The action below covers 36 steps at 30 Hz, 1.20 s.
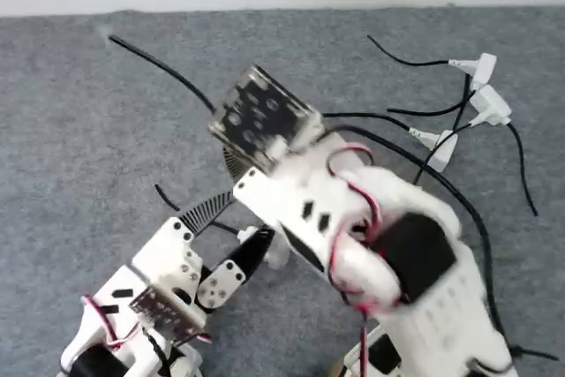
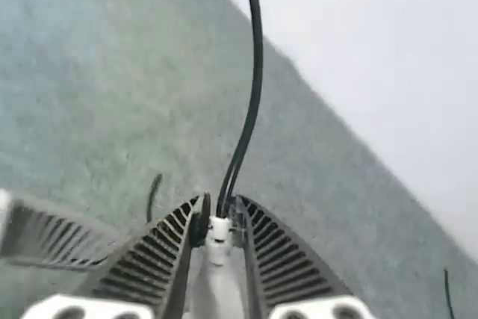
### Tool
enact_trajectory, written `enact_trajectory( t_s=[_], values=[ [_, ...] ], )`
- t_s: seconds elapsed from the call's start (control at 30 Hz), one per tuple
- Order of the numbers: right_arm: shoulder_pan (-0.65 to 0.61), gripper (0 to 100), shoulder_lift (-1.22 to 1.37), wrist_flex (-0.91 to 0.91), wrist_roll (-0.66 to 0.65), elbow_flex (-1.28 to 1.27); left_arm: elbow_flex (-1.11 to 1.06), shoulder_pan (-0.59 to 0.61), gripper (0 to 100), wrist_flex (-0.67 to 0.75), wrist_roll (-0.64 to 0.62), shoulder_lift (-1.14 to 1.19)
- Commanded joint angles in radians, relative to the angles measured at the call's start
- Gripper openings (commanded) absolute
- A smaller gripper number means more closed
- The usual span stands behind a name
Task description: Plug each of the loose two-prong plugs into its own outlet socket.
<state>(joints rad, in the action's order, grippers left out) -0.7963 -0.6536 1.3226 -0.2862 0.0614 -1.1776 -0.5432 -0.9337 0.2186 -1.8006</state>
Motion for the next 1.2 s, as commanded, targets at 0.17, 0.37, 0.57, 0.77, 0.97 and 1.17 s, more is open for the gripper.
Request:
enact_trajectory(
  t_s=[0.17,0.37,0.57,0.77,0.97,1.17],
  values=[
    [-0.027,0.8,-0.133,-0.067,0.074,0.028,0.064,0.038,16,0.127,-0.023,-0.020],
    [-0.028,0.8,-0.219,-0.071,0.072,-0.078,0.082,-0.009,16,0.141,-0.207,-0.020],
    [-0.064,0.8,-0.346,-0.191,0.066,-0.175,0.087,-0.157,16,0.144,-0.158,-0.020],
    [-0.065,0.8,-0.360,-0.194,0.066,-0.195,0.116,-0.204,16,0.146,-0.173,-0.020],
    [-0.079,0.8,-0.378,-0.200,0.066,-0.210,0.193,-0.224,16,0.173,-0.167,-0.018],
    [-0.110,0.8,-0.389,-0.197,0.066,-0.216,0.191,-0.226,16,0.149,-0.169,-0.018]
  ],
)
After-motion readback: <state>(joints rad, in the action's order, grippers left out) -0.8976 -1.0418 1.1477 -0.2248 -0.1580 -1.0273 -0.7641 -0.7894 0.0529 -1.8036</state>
